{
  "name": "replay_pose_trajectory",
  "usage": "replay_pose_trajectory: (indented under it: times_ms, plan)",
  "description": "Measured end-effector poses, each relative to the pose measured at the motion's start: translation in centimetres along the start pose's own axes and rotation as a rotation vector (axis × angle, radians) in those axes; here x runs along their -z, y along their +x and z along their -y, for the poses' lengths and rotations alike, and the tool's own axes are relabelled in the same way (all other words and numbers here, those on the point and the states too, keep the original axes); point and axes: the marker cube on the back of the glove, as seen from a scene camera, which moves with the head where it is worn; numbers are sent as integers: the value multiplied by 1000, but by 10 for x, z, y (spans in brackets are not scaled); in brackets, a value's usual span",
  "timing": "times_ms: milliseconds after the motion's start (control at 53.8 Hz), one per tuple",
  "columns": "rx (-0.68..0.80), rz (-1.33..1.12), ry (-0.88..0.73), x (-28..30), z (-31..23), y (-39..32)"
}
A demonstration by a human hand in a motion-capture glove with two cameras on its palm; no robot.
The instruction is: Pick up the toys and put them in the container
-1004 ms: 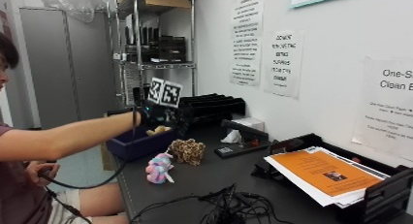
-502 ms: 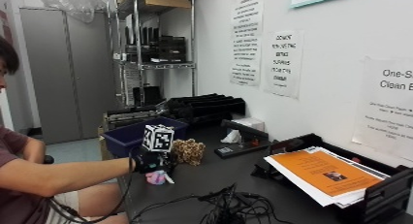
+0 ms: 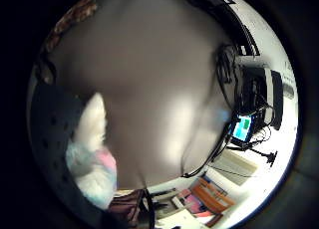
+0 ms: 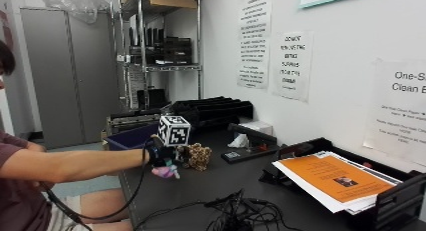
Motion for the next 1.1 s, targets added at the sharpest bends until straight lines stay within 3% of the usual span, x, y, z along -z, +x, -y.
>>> replay_pose_trajectory:
  times_ms: [297,502,911,1097]
  plan:
    - [-2,-119,185,140,19,-35]
    - [55,-99,243,189,26,-89]
    - [328,-118,207,172,40,-280]
    - [531,-71,219,157,31,-310]
